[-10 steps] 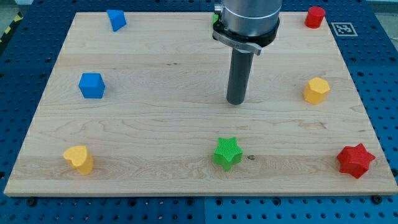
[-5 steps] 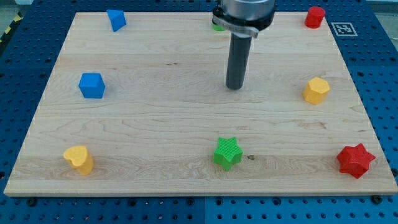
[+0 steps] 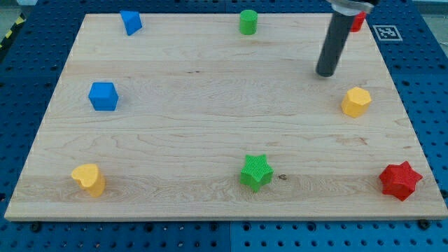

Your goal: Move your arm to the center right of the board

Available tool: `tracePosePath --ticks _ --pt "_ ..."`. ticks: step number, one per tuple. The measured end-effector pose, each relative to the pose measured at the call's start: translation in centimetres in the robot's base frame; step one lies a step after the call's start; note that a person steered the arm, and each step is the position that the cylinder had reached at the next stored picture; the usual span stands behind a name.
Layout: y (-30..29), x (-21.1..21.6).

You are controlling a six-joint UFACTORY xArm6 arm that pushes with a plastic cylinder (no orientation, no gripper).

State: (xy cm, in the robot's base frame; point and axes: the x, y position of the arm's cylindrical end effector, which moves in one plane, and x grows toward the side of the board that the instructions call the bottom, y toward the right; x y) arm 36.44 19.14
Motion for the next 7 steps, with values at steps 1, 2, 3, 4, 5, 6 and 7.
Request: tracePosePath --ticks 1,2,3,4,5,6,7 --pt "3.0 0.0" --pt "6.2 0.0" --pt "8.2 -0.3" --pt "8.7 -0.4" --pt "8.8 -0.4" --pt "11.3 -0.4" --pt "13.0 -0.4"
